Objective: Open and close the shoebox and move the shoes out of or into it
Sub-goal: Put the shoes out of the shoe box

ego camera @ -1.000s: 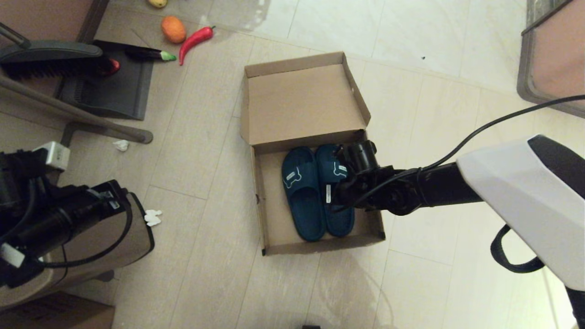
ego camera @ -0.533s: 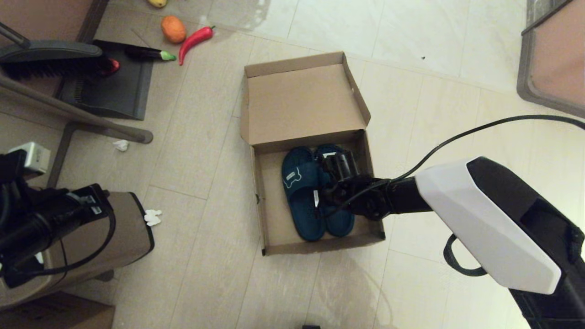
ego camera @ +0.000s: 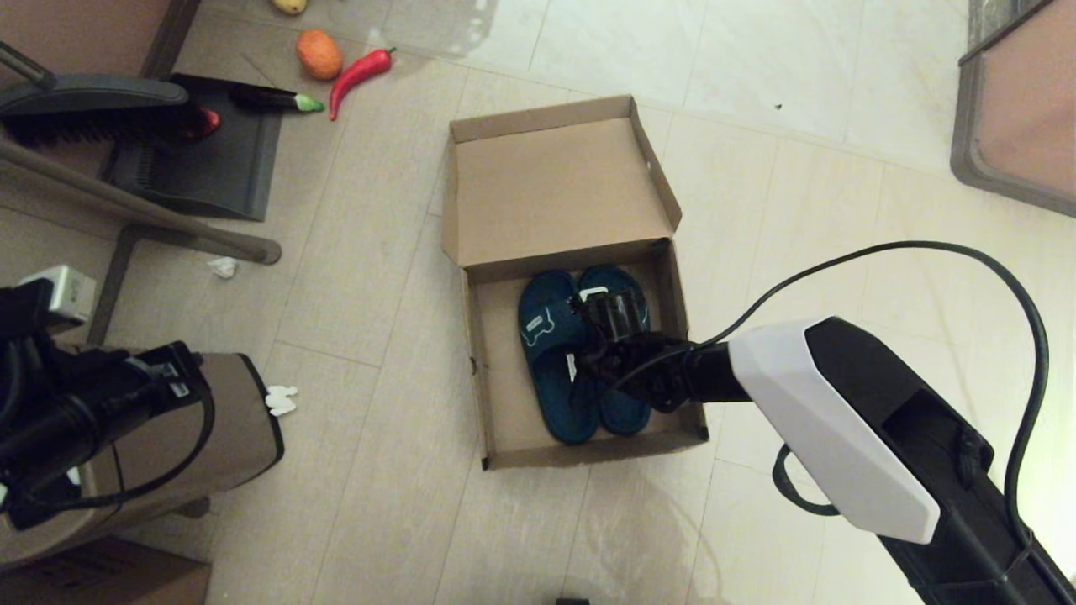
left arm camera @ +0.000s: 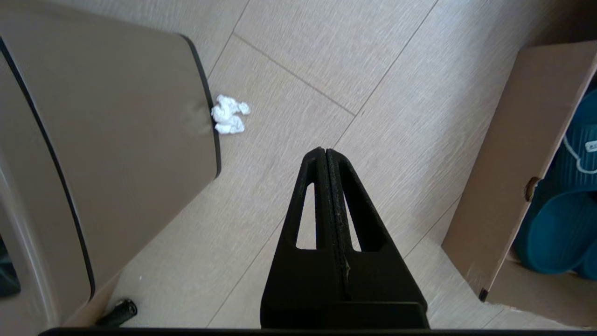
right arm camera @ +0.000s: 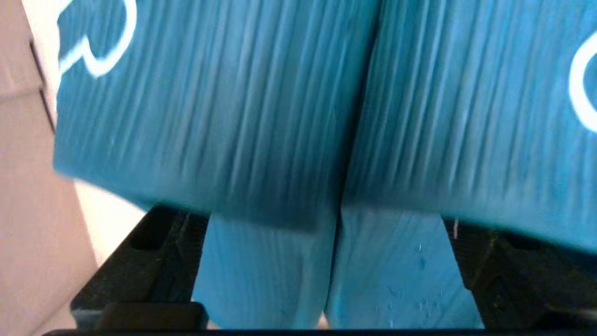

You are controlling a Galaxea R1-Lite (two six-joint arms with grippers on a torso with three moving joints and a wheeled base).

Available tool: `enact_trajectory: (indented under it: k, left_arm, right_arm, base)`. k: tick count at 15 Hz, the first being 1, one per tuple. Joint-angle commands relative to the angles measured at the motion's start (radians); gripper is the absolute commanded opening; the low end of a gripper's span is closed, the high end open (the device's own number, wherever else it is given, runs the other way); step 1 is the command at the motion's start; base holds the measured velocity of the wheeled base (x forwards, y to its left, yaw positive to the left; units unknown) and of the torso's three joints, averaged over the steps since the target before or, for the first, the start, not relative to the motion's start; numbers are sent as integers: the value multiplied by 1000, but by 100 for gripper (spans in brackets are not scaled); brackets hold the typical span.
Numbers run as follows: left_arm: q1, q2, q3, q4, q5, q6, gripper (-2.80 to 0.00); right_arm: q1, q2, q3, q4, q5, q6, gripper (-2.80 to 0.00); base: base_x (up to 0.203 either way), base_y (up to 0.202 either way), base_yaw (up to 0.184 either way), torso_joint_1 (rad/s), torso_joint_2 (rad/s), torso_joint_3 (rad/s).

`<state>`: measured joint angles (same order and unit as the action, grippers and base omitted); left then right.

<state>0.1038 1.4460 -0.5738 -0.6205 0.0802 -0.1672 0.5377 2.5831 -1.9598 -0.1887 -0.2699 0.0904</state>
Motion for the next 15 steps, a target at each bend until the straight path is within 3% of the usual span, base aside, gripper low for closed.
enact_trajectory:
  k: [1,4,5,15]
  left_arm:
    - [0,8,3,-4,0,-2,-280]
    - [0,8,4,-5,0,-6,-280]
    - [0,7,3,-5,1,-6,-280]
    - [0,-23,22,-5,12,-6,-280]
  right_arm:
    - [1,24,-4,-25,-10,-1,0]
    - [2,42,-4,-82,-35,-1,0]
    - [1,52,-5,-98,-45,-1,-280]
    - [12,66,-7,-193,-82,-40,-280]
  base:
    - [0,0,0,0,0,0]
    - [0,0,0,0,0,0]
    - [0,0,0,0,0,0]
    - [0,0,0,0,0,0]
